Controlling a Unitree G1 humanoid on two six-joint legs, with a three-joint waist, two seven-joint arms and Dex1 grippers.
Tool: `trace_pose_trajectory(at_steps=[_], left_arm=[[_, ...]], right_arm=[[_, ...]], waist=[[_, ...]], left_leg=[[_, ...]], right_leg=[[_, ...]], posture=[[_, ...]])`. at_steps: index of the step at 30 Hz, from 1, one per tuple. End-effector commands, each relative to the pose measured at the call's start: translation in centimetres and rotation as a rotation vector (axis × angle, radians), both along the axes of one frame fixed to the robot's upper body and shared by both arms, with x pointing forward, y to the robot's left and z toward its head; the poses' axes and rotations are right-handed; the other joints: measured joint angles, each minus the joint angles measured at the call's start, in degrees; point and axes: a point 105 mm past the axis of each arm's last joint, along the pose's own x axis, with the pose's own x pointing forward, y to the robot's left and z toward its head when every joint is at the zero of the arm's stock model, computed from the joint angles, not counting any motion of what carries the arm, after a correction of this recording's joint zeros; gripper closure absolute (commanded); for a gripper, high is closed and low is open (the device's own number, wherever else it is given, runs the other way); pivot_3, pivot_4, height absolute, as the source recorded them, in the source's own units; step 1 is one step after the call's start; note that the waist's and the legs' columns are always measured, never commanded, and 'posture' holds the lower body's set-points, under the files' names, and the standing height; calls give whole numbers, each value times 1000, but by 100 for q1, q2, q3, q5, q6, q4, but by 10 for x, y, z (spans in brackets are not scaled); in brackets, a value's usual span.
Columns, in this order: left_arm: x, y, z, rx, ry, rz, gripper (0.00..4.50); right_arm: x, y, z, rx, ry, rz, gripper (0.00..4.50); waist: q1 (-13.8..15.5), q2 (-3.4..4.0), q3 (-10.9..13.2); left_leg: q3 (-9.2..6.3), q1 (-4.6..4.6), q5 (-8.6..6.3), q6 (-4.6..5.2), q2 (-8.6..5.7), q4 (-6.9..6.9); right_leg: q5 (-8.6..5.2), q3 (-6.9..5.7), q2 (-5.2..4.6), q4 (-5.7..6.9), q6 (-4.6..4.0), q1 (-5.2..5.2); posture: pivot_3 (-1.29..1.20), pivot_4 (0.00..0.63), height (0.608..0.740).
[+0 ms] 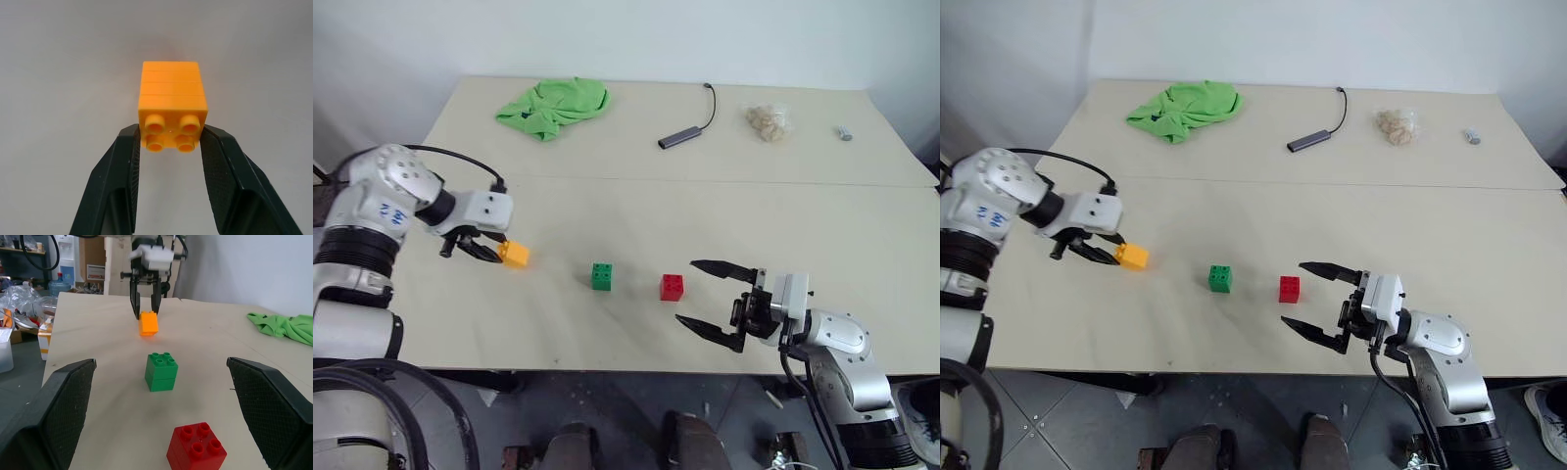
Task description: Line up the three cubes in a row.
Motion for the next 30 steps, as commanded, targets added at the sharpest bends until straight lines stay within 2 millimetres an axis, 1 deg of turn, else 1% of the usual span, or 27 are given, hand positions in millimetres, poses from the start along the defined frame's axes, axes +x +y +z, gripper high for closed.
trace_pose_trajectory(at_steps=[1, 3, 5, 8, 9, 12, 16, 17, 21, 23, 25, 26, 27, 28, 30], left_arm=[[-2, -13, 0, 31, 47, -55, 3057], [-3, -11, -3, 43, 68, -59, 3057], [-2, -15, -2, 28, 57, -69, 3057], [4, -23, 2, -20, -2, -79, 3057], [6, -27, 4, -53, -21, -82, 2341], [8, -36, 7, -142, -48, -89, 1442], [-1, -34, 4, -198, -17, -101, 170], [-2, -34, 4, -209, -15, -98, 21], [-7, -26, 3, -264, -32, -83, 21], [-11, -24, 9, -358, -57, -92, 21], [-22, -23, 18, -544, -50, -111, 21], [-26, -22, 24, -644, -76, -127, 21], [-28, -16, 28, -732, -120, -119, 21], [-26, -8, 28, -794, -158, -80, 21], [-30, 4, 18, -831, -142, -13, 21]], right_arm=[[-4, 0, 7, 27, -39, -14, 0], [-4, 1, 6, 28, -41, -22, 0], [-4, 0, 6, 28, -44, -36, 0], [-4, 1, 4, 28, -42, -44, 0], [-4, 1, 3, 29, -41, -44, 0], [-5, 4, 2, 34, -41, -42, 0], [-4, 6, 1, 37, -39, -40, 0], [-4, 6, 1, 37, -39, -39, 0], [-3, 6, 0, 38, -38, -37, 0], [-3, 6, 0, 36, -37, -34, 0], [-3, 5, 0, 35, -34, -29, 0], [-3, 5, 0, 34, -33, -27, 0], [-3, 5, 0, 33, -32, -24, 0], [-3, 6, -1, 32, -32, -21, 0], [-2, 6, -1, 32, -32, -19, 0]], waist=[[22, 0, 0], [36, 0, 0], [37, 0, 0], [67, 0, 0], [92, 0, 0], [133, -2, 1], [105, -1, 1], [87, -1, 1], [38, -1, 1], [17, -1, 2], [-1, -1, 1], [-5, -1, 1], [-9, 0, 2], [-11, -1, 2], [-13, 0, 1]], left_leg=[[0, -1, 0, 0, 0, 1], [0, -1, 0, 0, -1, 5], [0, 1, 0, 0, 0, 5], [0, 1, 0, 0, 0, 5], [0, 1, 0, 0, 0, 5], [0, -3, 0, 0, 0, 12], [0, -4, 0, 0, 0, 11], [0, -2, 0, 0, 1, 10], [0, -2, 0, 0, 2, 10], [0, -2, 0, 0, 2, 10], [-3, -3, 0, 0, 2, 10], [-3, -1, 0, 0, 3, 10], [-5, -2, 0, 0, 4, 10], [-5, 0, 0, 0, 5, 10], [-5, 1, 0, 0, 5, 11]], right_leg=[[0, 0, 0, 1, 0, 0], [0, 1, 0, 0, 0, 2], [0, 3, 0, 1, 0, 2], [0, 3, -1, 1, 0, 2], [0, 3, 0, 1, 0, 2], [0, 2, 0, 1, 0, 2], [0, 1, 0, 2, 0, 0], [0, 2, 0, 2, 0, 0], [0, 2, 0, 5, 0, -1], [0, 2, 0, 5, 0, -1], [0, 1, 0, 6, 0, 0], [0, 3, -1, 5, 0, 0], [0, 0, 0, 7, 0, -1], [0, 2, 0, 8, 0, -1], [0, 1, 0, 10, 0, 0]], posture=[[0, 150, 740], [0, 150, 740], [0, 150, 740], [0, 150, 740], [0, 150, 740], [0, 150, 740], [0, 150, 740], [0, 150, 740], [0, 150, 740], [0, 150, 740], [0, 150, 740], [0, 150, 740], [0, 150, 740], [0, 150, 740], [0, 150, 740]])
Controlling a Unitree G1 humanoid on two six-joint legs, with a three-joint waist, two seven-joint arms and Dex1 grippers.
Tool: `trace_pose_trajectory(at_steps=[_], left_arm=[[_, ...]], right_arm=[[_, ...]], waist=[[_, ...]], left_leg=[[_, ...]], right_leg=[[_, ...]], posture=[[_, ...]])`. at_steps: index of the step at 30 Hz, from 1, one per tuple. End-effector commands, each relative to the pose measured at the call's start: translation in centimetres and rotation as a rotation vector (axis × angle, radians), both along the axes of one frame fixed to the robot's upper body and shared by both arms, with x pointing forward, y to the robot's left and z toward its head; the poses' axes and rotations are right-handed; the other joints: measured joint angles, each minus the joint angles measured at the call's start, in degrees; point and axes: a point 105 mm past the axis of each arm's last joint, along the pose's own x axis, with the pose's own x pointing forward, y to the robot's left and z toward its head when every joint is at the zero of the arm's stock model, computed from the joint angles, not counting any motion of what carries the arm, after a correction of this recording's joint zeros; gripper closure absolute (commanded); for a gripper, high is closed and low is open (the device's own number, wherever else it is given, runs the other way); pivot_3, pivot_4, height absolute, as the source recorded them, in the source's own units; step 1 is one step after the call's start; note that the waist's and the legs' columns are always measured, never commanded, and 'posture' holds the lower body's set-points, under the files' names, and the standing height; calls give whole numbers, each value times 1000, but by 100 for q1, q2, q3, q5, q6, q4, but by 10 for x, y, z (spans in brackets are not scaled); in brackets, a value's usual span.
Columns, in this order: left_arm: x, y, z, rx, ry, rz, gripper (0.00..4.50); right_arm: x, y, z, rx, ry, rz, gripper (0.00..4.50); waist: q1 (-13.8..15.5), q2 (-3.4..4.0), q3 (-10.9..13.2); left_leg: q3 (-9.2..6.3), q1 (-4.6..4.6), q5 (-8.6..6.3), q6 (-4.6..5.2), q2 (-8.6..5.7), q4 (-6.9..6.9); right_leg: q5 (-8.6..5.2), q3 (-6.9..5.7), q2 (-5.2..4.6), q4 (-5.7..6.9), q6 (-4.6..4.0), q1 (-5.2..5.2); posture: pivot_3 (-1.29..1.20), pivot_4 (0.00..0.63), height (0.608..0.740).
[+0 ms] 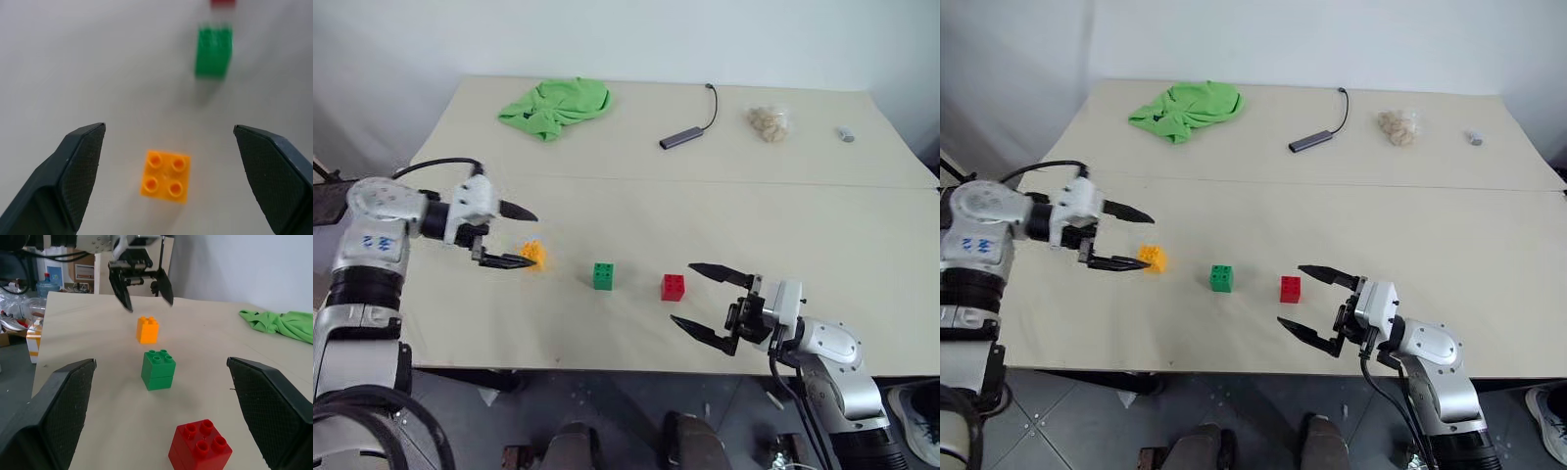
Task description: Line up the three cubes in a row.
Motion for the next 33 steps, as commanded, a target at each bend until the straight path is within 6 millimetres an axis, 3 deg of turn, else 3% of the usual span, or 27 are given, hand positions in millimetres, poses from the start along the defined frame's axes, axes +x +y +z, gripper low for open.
trace_pose_trajectory(at_steps=[1, 5, 15, 18, 23, 28, 33], left_arm=[[-10, 21, -3, -85, 1, 35, 21], [-13, 26, -37, -98, 81, 78, 21], [7, 4, -58, -127, 130, 86, 21], [11, 2, -60, -114, 126, 89, 612], [14, 3, -61, -100, 133, 100, 2115], [15, 2, -59, -135, 127, 105, 2115], [5, 2, -69, -134, 159, 81, 2115]], right_arm=[[-2, 0, 7, 16, -32, 16, 0], [-2, 0, 8, 3, -25, 43, 0], [-4, -8, 12, -26, -25, 33, 0], [-6, -8, 13, -26, -23, 24, 0], [-10, -9, 11, -25, -14, 13, 0], [-11, -8, 10, -21, -12, -1, 0], [-12, -7, 9, -19, -8, -8, 0]], waist=[[-2, 0, 0], [13, 1, 0], [100, -1, -1], [86, -2, -1], [66, -2, -1], [32, -2, -1], [3, -2, -1]], left_leg=[[1, 2, 0, 0, -1, 0], [4, 3, 0, 0, -2, 0], [5, -1, -1, 1, -4, 10], [5, -1, -1, 1, -4, 10], [5, -2, -1, 1, -4, 10], [5, -2, -1, 1, -4, 9], [4, 0, -1, 1, -3, 8]], right_leg=[[0, 1, 0, 1, 0, 0], [0, 2, 0, 1, 0, 1], [0, 0, 0, 1, 0, 3], [0, 0, 0, 1, 0, 3], [0, -1, 0, 1, 0, 3], [0, -1, 0, 1, 0, 3], [0, 0, 0, 2, 0, 3]], posture=[[0, 150, 740], [0, 150, 740], [0, 150, 740], [0, 150, 740], [0, 150, 740], [0, 150, 740], [0, 150, 740]])
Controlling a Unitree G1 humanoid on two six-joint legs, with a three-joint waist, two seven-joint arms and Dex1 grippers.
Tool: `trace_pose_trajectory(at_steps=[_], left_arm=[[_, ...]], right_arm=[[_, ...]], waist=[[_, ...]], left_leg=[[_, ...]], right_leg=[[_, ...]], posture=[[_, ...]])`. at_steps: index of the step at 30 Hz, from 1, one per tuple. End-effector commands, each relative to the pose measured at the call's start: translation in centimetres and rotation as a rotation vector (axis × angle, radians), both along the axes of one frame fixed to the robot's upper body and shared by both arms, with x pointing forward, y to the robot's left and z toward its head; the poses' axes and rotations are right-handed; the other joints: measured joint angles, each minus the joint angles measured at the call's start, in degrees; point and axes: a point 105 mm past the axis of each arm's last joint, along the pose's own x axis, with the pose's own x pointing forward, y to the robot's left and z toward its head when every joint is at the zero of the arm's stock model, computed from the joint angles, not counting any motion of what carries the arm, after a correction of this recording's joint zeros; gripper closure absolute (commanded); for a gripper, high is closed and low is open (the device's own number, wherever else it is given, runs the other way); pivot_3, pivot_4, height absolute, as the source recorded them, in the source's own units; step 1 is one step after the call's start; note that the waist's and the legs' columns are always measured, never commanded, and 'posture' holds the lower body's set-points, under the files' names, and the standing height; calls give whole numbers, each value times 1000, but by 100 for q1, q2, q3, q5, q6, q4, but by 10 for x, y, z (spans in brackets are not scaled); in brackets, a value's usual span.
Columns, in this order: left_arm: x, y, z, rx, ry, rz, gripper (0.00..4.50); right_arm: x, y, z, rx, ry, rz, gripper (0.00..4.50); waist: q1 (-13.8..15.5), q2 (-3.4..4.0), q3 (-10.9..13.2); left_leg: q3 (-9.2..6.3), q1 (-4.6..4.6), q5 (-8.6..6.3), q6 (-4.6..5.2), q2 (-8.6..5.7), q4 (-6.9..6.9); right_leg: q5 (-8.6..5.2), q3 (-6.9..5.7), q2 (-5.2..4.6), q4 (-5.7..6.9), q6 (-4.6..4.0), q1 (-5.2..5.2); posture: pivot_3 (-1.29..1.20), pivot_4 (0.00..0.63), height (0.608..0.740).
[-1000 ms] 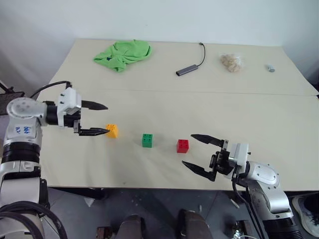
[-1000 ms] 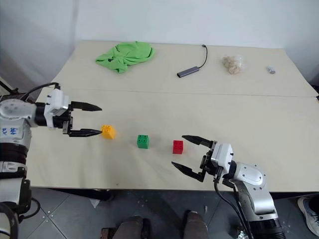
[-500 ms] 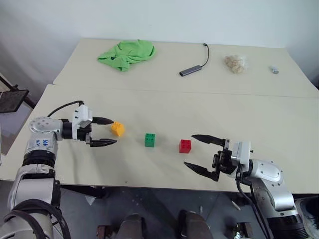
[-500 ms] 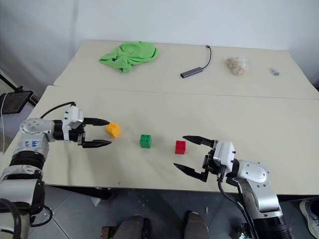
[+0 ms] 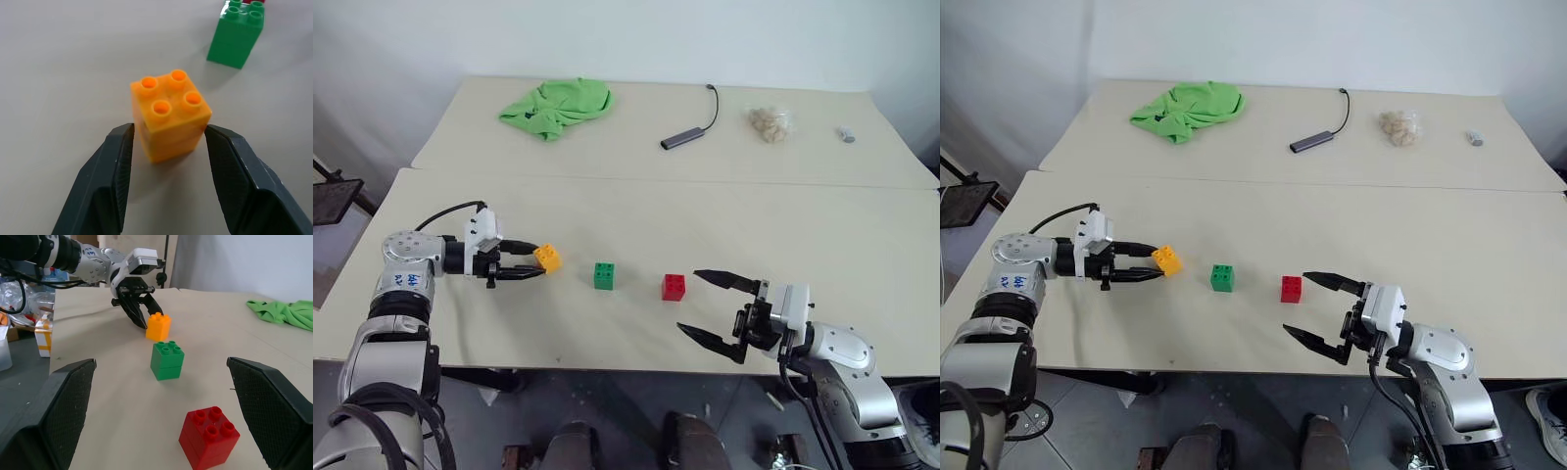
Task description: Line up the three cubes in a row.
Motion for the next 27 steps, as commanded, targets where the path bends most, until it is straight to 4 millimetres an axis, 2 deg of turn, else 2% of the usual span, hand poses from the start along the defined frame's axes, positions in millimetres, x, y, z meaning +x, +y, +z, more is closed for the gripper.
trace_pose_trajectory(at_steps=[1, 4, 14, 21, 25, 27], left_arm=[[-5, 3, 2, -20, -15, 2, 2115], [-6, 2, 5, -107, -16, 42, 2115], [-8, -17, -7, -222, -26, 190, 2115], [-9, -18, -12, -219, -34, 261, 2115], [-9, -16, -8, -201, -46, 240, 2957], [-9, -14, -4, -180, -56, 204, 3021]], right_arm=[[-4, 0, 10, 6, -48, -1, 0], [-3, 1, 9, 4, -44, -2, 0], [-2, 5, 7, 7, -37, 12, 0], [-1, 6, 7, 3, -36, 16, 0], [0, 5, 8, 0, -37, 18, 0], [1, 5, 8, -2, -38, 18, 0]], waist=[[-1, 0, 0], [-2, 0, 0], [7, 0, 0], [13, 0, 0], [7, 0, 0], [7, 0, 0]], left_leg=[[0, 0, 0, 0, 0, 0], [0, 0, 0, 0, 1, -1], [-3, 1, 0, 0, 1, 1], [-3, 2, 0, 0, 1, 1], [-2, 2, 0, 0, 1, 1], [-2, 3, 0, 0, 1, 1]], right_leg=[[0, 0, 0, 0, 0, 0], [0, 1, 0, 0, 0, 0], [0, 2, -1, 1, 0, 1], [0, 3, -1, 1, 0, 1], [0, 2, -1, 1, 0, 2], [0, 2, -1, 1, 0, 2]], posture=[[0, 150, 740], [0, 150, 740], [0, 150, 740], [0, 150, 740], [0, 150, 740], [0, 150, 740]])
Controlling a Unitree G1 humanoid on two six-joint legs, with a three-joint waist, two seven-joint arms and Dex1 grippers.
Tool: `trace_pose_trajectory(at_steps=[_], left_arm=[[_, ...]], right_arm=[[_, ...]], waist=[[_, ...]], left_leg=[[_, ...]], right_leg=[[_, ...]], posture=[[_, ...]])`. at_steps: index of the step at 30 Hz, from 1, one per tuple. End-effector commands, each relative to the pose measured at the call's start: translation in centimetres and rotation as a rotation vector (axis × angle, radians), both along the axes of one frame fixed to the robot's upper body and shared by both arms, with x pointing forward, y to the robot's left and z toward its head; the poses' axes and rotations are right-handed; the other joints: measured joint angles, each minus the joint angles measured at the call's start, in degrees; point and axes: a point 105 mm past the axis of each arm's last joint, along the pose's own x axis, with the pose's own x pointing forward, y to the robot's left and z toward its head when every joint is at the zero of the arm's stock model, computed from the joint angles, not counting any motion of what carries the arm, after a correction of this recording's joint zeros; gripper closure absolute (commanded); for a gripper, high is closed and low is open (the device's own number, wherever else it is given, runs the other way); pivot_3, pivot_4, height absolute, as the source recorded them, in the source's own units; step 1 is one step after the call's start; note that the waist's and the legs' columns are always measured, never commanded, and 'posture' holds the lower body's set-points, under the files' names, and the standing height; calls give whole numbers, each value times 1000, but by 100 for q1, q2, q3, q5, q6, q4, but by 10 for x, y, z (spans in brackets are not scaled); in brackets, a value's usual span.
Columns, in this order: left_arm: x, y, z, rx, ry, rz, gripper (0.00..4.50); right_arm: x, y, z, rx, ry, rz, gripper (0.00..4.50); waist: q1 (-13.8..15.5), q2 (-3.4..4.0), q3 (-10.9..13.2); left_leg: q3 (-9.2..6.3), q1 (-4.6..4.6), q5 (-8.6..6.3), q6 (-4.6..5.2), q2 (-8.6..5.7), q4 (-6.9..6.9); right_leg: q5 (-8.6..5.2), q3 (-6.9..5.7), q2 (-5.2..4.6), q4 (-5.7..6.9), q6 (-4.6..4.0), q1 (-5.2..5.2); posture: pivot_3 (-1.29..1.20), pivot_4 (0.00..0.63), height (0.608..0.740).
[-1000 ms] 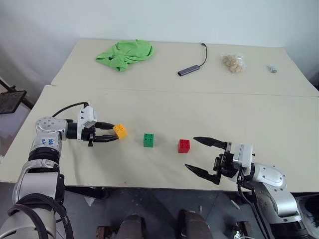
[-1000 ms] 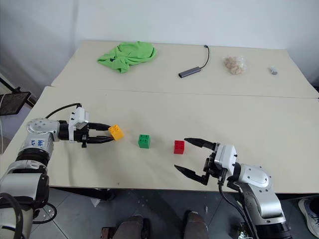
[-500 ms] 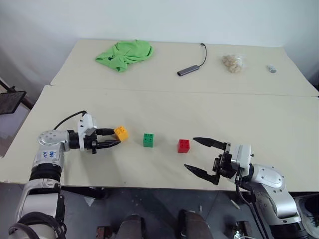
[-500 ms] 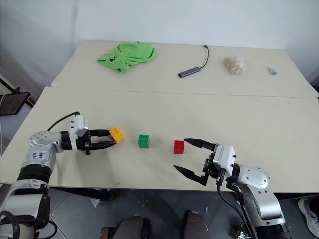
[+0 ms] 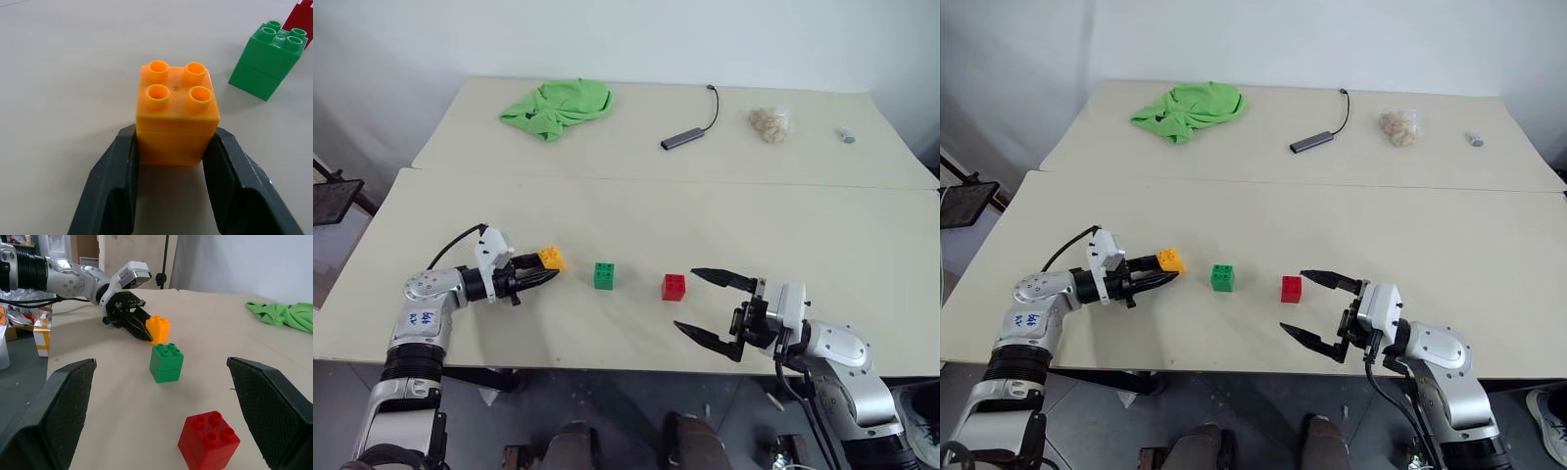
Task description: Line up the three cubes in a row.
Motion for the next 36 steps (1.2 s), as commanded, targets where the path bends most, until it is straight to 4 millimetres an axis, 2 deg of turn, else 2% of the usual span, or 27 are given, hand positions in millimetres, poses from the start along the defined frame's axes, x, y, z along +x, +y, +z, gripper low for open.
trace_pose_trajectory(at_steps=[1, 6, 12, 16, 21, 27, 36], left_arm=[[-2, 2, 16, 51, -66, -89, 3021], [-10, -7, 10, 182, -73, -340, 3021], [-1, -22, 9, 231, -42, -464, 3021], [2, -21, 4, 280, -22, -477, 3021], [4, -17, 9, 281, -34, -467, 3021], [-3, -1, 14, 298, -8, -485, 3021], [-8, 5, 9, 318, 37, -489, 3021]], right_arm=[[-1, 0, 5, 1, -23, 10, 0], [-1, -3, 5, -10, -22, 10, 0], [-4, -10, 6, -25, -17, -9, 0], [-7, -14, 6, -32, -8, -25, 0], [-8, -17, 5, -36, -3, -33, 0], [-3, -20, 4, -47, 0, -29, 0], [0, -22, 3, -58, 0, -17, 0]], waist=[[4, 0, 0], [23, 1, 0], [15, 0, 0], [5, 0, 0], [-1, 0, 0], [-13, 0, 0], [14, 0, 0]], left_leg=[[0, 0, 0, 0, 0, 0], [2, -1, 0, 0, -2, 1], [5, -3, 0, 0, -2, 0], [5, -2, 0, 1, -2, -1], [5, -1, 0, 1, -2, -1], [5, -1, 0, 1, -1, -1], [4, -3, -2, 3, -2, 1]], right_leg=[[0, 0, 0, 0, 0, 0], [0, -1, 0, -3, 0, 1], [0, -2, 0, -4, 0, 0], [0, -2, 0, -5, 0, 0], [0, 0, 0, -3, 0, 0], [0, 0, 0, -3, 0, 0], [0, -1, 0, -3, 0, 0]], posture=[[0, 150, 740], [0, 150, 740], [0, 150, 740], [0, 150, 740], [0, 150, 740], [0, 150, 740], [0, 150, 740]])
